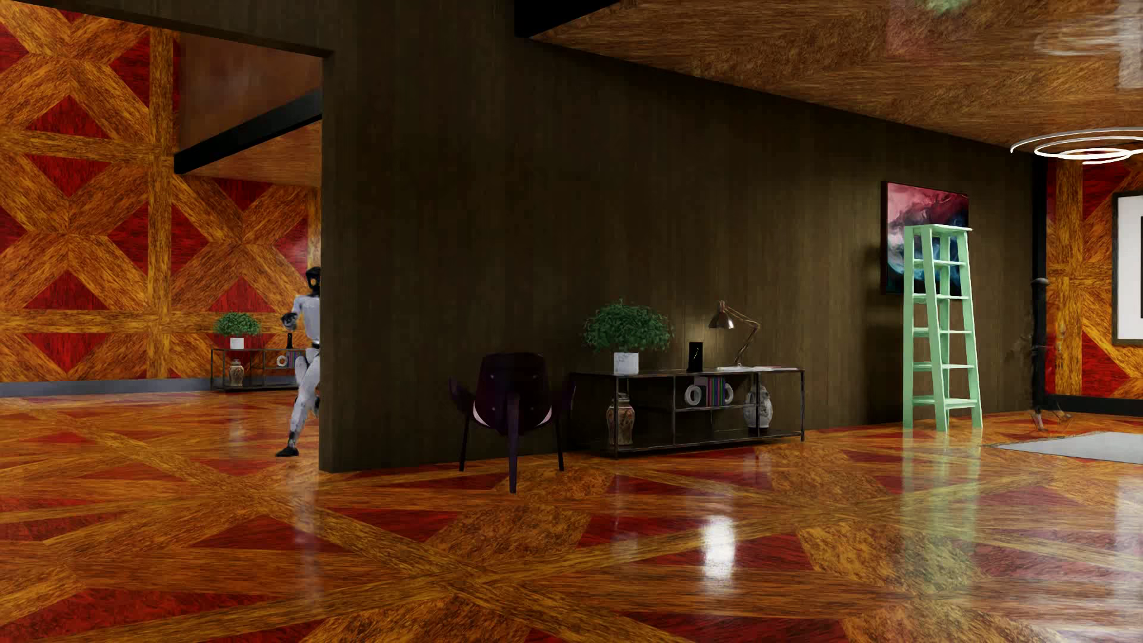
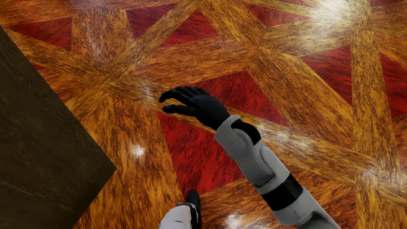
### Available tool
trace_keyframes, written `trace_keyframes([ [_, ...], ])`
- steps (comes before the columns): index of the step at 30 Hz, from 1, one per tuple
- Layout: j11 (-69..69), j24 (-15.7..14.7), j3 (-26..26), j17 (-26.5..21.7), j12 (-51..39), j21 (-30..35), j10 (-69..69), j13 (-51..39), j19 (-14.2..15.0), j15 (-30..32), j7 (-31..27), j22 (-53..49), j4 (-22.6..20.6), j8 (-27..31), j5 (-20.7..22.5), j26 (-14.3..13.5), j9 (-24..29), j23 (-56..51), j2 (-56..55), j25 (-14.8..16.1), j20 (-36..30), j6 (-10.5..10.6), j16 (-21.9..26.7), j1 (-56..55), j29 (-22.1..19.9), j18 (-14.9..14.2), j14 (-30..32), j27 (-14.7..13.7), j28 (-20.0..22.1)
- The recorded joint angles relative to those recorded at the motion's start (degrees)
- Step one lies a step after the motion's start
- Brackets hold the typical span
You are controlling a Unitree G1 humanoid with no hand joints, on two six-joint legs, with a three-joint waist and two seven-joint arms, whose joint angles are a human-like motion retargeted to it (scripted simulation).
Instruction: Approach the light green shelves
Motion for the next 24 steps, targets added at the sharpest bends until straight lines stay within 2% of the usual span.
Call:
trace_keyframes([
  [1,4.81,7.33,0.23,-0.56,-1.33,-1.34,4.36,3.68,-0.21,6.22,0.61,1.02,-1.08,-1.65,-1.89,-2.06,0.10,-1.05,0.23,0.59,-3.46,-1.09,0.86,0.62,-1.06,1.94,0.73,0.77,-0.06],
  [2,14.39,9.11,0.35,-0.96,-3.10,-2.59,8.57,8.36,0.80,11.87,1.33,0.87,-2.59,-2.67,-4.11,-2.40,0.30,-0.62,-2.17,0.27,-2.42,-2.36,-0.74,1.21,-2.10,3.99,-2.02,2.67,2.05],
  [3,27.06,5.39,0.36,-1.56,-5.19,-3.59,10.47,13.15,1.42,18.87,1.81,0.18,-4.62,-4.62,-7.65,-1.75,0.46,1.32,-7.09,-2.11,1.84,-3.55,-4.23,3.03,-3.09,5.09,-5.43,5.39,4.91],
  [4,39.18,-2.70,0.01,-2.67,-7.50,-3.76,10.68,17.54,1.92,26.06,1.95,-0.54,-6.84,-5.33,-11.39,-1.26,0.53,5.20,-12.69,-8.38,7.64,-4.73,-8.42,5.95,-3.12,5.09,-8.23,8.53,5.97],
  [5,48.82,-8.94,-0.74,-3.27,-10.14,-3.56,9.58,21.07,0.97,23.73,1.78,-1.32,-9.09,-5.16,-14.53,-0.31,0.54,11.16,-18.58,-15.83,10.61,-5.85,-11.26,9.45,-2.29,5.01,-10.27,11.70,6.91],
  [6,56.17,-12.79,-1.82,-2.56,-12.96,-4.82,7.46,24.31,-0.68,20.16,1.29,-2.14,-11.33,-4.52,-16.99,0.09,0.47,18.70,-24.87,-20.41,10.48,-6.76,-13.02,13.40,-2.16,4.86,-11.68,15.54,9.15],
  [7,60.86,-13.24,-3.08,-0.74,-15.78,-8.70,4.79,27.81,-1.07,19.03,0.07,-2.45,-13.53,-3.83,-18.76,-0.12,0.21,27.08,-30.86,-19.93,7.21,-7.44,-13.37,17.65,-1.95,4.72,-12.72,18.88,12.02],
  [8,62.76,-11.15,-4.46,1.48,-19.00,-15.85,2.40,31.26,-1.67,19.46,-1.75,-2.44,-15.45,-3.09,-19.63,-0.39,-0.12,35.50,-36.59,-15.77,2.06,-7.88,-12.99,21.59,-2.96,4.57,-13.82,23.34,14.38],
  [9,61.60,-7.99,-5.75,2.36,-22.92,-23.36,0.27,34.78,-2.48,19.44,-3.98,-1.91,-17.13,-2.87,-20.32,-2.11,-0.50,42.71,-41.43,-11.93,-3.65,-8.11,-12.02,25.54,-3.71,4.36,-15.09,27.79,15.15],
  [10,58.23,-5.50,-6.89,1.82,-27.17,-28.34,-1.66,38.65,-1.90,19.51,-6.52,-2.47,-18.49,-2.31,-19.83,-4.68,-0.86,47.87,-45.97,-10.46,-8.95,-8.21,-11.22,29.21,-3.72,4.12,-16.42,28.94,15.93],
  [11,52.19,-4.04,-7.81,0.32,-31.49,-28.39,-2.78,43.26,-2.55,19.55,-9.02,-3.89,-19.57,-2.46,-19.87,-7.18,-1.17,50.14,-49.70,-12.50,-13.34,-8.29,-10.47,32.10,-2.56,3.86,-18.05,28.30,16.04],
  [12,43.17,-4.91,-8.47,-1.19,-35.39,-27.64,-3.63,48.52,-2.83,19.74,-11.39,-6.28,-20.39,-2.95,-19.48,-9.20,-1.47,49.91,-52.39,-14.72,-16.08,-8.39,-10.34,34.56,-2.74,3.57,-19.75,24.95,16.90],
  [13,30.48,-7.20,-8.93,-1.52,-38.52,-29.08,-5.13,53.88,-2.59,21.68,-13.43,-9.00,-20.96,-3.99,-18.79,-10.14,-1.81,48.27,-53.82,-14.06,-17.81,-8.55,-10.43,37.01,-4.52,3.33,-21.11,22.35,17.75],
  [15,-2.51,-14.65,-9.68,-0.83,-41.47,-31.20,-7.85,62.62,0.68,22.24,-15.39,-14.94,-21.06,-2.42,-13.65,-10.62,-2.59,46.05,-51.61,-10.96,-19.71,-8.76,-9.89,41.49,-5.66,2.86,-22.72,19.08,20.63],
  [16,-11.30,-18.79,-9.85,-0.87,-41.60,-32.06,-8.29,66.09,5.11,20.08,-15.42,-17.95,-20.83,-2.34,-11.16,-10.68,-2.72,45.94,-51.45,-9.49,-20.26,-8.75,-8.94,43.92,-4.49,2.46,-23.44,17.51,21.47],
  [17,-12.07,-22.18,-9.84,-1.40,-40.42,-31.03,-8.41,67.30,5.77,20.20,-14.55,-20.55,-20.40,-4.76,-9.18,-10.50,-2.76,46.28,-51.95,-10.81,-20.29,-8.75,-7.77,46.42,-2.31,2.30,-23.41,17.22,22.85],
  [19,-1.49,-28.35,-10.34,-2.06,-35.57,-30.77,-5.69,67.06,3.13,21.56,-11.81,-23.04,-19.26,-6.28,-6.04,-8.13,-2.94,46.38,-52.82,-13.43,-18.45,-8.18,-6.29,51.13,0.66,1.37,-20.84,17.80,23.99],
  [20,2.20,-30.18,-10.94,-1.19,-33.11,-32.01,-3.84,66.63,-1.35,24.92,-10.73,-21.95,-18.12,-6.73,-5.23,-6.52,-3.23,45.52,-52.34,-14.05,-18.08,-7.56,-5.94,52.75,0.26,0.53,-17.39,18.44,23.74],
  [21,7.17,-31.19,-11.50,0.74,-31.10,-34.38,1.34,66.59,-5.81,25.79,-9.87,-18.94,-16.65,-8.02,-5.45,-4.11,-3.45,43.87,-51.55,-13.33,-17.96,-6.75,-5.96,52.84,-1.43,0.52,-12.51,18.54,22.71],
  [22,12.82,-31.31,-11.91,2.63,-29.34,-36.57,10.35,65.85,-7.80,22.04,-9.33,-14.48,-15.08,-8.90,-5.72,-1.58,-3.47,42.55,-51.66,-12.07,-17.71,-5.77,-6.09,50.59,-3.46,-3.21,-7.88,18.04,22.18],
  [23,16.05,-29.49,-12.21,4.73,-28.42,-38.14,22.54,64.29,-8.02,18.02,-7.87,-8.34,-11.79,-10.08,-5.82,2.14,-3.37,41.90,-50.40,-10.56,-18.05,-4.82,-5.90,46.16,-4.38,-9.34,-2.90,17.63,20.52],
  [24,17.25,-26.61,-12.25,6.58,-28.13,-39.06,34.66,61.81,-7.51,14.70,-7.87,-1.54,-8.53,-11.28,-5.55,5.80,-3.18,41.32,-48.20,-9.47,-18.86,-3.76,-5.63,40.20,-5.53,-10.81,2.56,17.38,18.87],
])
